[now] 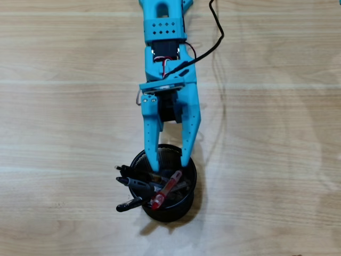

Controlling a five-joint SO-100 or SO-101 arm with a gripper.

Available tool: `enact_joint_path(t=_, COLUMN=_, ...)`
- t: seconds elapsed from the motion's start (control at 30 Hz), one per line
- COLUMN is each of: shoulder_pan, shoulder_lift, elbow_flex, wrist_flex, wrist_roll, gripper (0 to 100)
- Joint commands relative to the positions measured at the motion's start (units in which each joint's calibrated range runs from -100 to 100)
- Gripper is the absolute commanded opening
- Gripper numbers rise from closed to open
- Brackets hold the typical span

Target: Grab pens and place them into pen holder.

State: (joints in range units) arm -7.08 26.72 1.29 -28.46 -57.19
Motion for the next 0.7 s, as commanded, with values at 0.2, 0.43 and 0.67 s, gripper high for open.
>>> enact_joint_path(t=0.2, shoulder_pan=0.3, shoulder_lift=-26.5, elbow_flex=33.5, wrist_flex=-1.1, wrist_roll=1.9, gripper=2)
enact_joint_path(t=0.43, shoulder_pan=2.2, shoulder_lift=-48.9, elbow_flex=60.9, wrist_flex=-0.9, wrist_roll=12.5, gripper=2)
enact_joint_path(t=0.67, shoulder_pan=3.0, shoulder_lift=-66.6, elbow_flex=83.8, wrist_flex=-0.6, wrist_roll=27.4, gripper=2)
